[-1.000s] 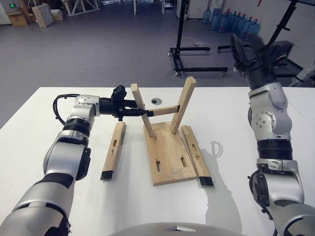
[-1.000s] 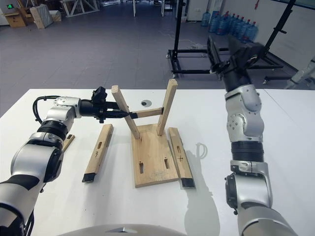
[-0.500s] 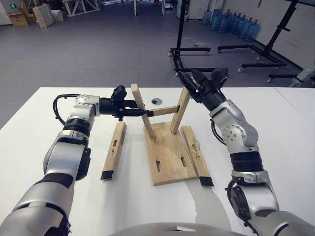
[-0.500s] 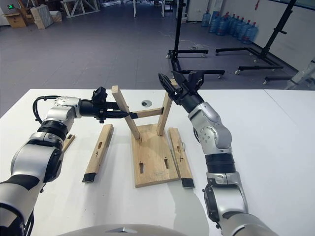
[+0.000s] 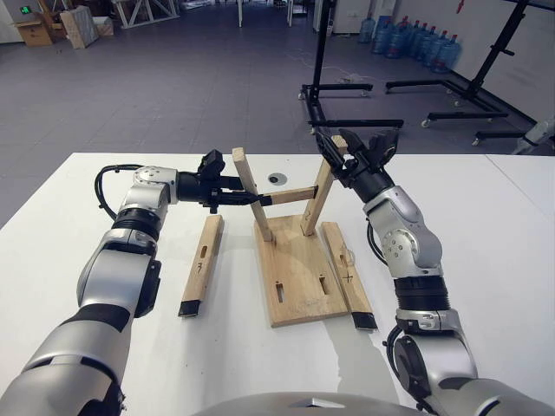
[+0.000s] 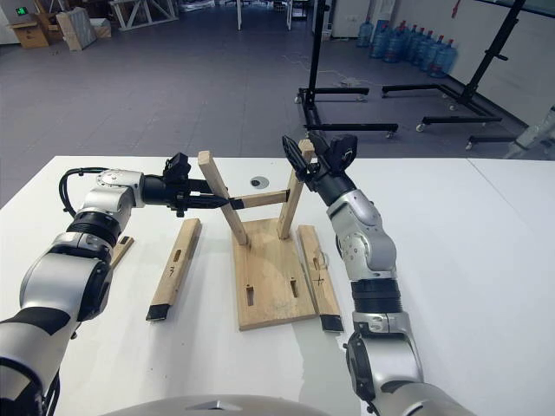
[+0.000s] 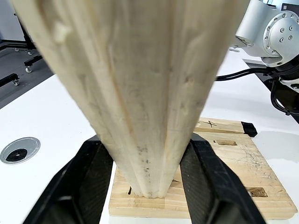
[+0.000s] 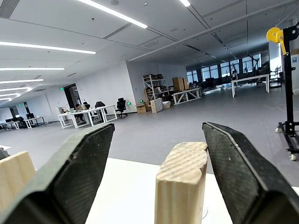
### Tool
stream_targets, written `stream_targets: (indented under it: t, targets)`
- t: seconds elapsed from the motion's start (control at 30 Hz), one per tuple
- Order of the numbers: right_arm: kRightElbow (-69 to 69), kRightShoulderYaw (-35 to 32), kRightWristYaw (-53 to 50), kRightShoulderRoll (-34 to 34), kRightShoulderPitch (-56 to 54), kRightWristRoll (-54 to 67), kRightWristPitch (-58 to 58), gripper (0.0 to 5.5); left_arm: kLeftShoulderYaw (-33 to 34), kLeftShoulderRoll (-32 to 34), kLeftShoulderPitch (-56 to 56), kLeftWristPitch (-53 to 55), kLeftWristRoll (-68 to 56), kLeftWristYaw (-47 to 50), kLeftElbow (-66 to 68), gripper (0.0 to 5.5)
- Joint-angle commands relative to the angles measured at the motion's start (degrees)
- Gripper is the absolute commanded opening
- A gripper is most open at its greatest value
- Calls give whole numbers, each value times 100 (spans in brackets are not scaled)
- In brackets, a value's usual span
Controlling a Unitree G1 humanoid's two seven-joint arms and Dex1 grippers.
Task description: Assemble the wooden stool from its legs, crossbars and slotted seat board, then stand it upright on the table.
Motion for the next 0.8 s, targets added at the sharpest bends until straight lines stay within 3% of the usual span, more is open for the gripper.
stream_targets:
  t: [0.03,0.27,0.8]
  targets:
    - [-255,581,64,-98,129,-804,-167,347,-231,-20,81,-13,433,-2,106,203]
    - [-524,1315,-88,-174,286,-2069,-472,347,-261,-60,-11,8,426,-26,103,203]
    - [-410,1624,211,179,535,-1907,-192,347,-329,-463,-275,46,520,-54,127,203]
